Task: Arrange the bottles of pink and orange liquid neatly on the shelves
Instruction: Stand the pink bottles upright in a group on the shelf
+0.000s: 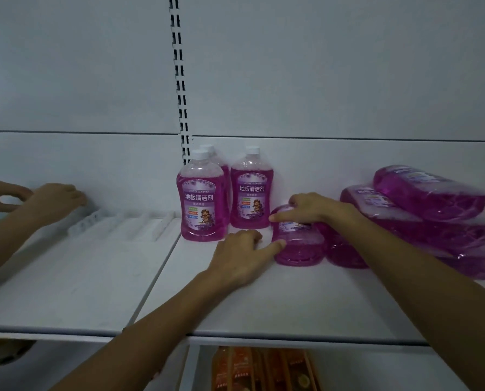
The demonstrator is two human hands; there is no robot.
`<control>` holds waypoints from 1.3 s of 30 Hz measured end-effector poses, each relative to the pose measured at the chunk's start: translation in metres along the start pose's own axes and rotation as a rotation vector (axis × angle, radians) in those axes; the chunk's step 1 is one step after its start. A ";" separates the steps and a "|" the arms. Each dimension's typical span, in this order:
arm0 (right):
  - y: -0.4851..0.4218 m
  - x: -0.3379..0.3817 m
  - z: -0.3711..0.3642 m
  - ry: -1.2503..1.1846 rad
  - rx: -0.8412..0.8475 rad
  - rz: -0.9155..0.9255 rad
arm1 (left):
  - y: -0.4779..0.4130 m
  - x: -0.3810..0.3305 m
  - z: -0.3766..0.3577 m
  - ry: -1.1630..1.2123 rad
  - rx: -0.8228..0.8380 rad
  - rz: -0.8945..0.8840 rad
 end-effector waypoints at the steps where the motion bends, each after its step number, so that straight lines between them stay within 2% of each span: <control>1: -0.001 0.001 0.000 0.021 -0.006 -0.008 | -0.002 -0.005 -0.005 0.003 0.018 0.005; 7: 0.002 -0.004 0.000 -0.040 -0.102 0.017 | -0.007 -0.021 -0.027 -0.054 0.000 0.043; 13: 0.027 0.002 0.011 -0.175 -0.372 0.105 | -0.002 -0.027 -0.022 0.152 0.008 0.101; 17: 0.048 0.003 0.014 -0.367 -0.489 0.242 | 0.002 -0.032 -0.019 0.417 -0.023 0.042; 20: 0.062 -0.004 0.022 -0.586 -0.508 0.352 | 0.004 -0.033 -0.017 0.500 -0.017 -0.057; 23: 0.071 -0.010 0.028 -0.700 -0.396 0.422 | 0.005 -0.032 -0.015 0.486 0.008 -0.149; 27: 0.079 -0.007 0.031 -0.686 -0.248 0.558 | 0.011 -0.022 -0.007 0.417 0.000 -0.241; 33: 0.080 0.029 0.024 -0.622 -0.338 0.702 | 0.024 0.001 0.009 0.268 -0.108 -0.227; 35: 0.073 0.039 0.019 -0.593 -0.377 0.717 | 0.032 0.012 0.020 -0.004 -0.143 -0.199; 37: 0.063 0.045 0.018 -0.600 -0.388 0.712 | 0.040 0.026 0.026 -0.331 -0.078 -0.120; 39: 0.051 0.051 0.018 -0.548 -0.419 0.684 | 0.044 0.033 0.025 -0.438 0.025 -0.040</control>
Point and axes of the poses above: each hand's wrist, its own y-axis away from the middle knuckle, its own z-axis out of the back of the hand, x = y × z, the point moved 4 cm from there along -y, towards the middle knuckle, and after that the axes turned 6 degrees about -z, right-handed, at the moved point
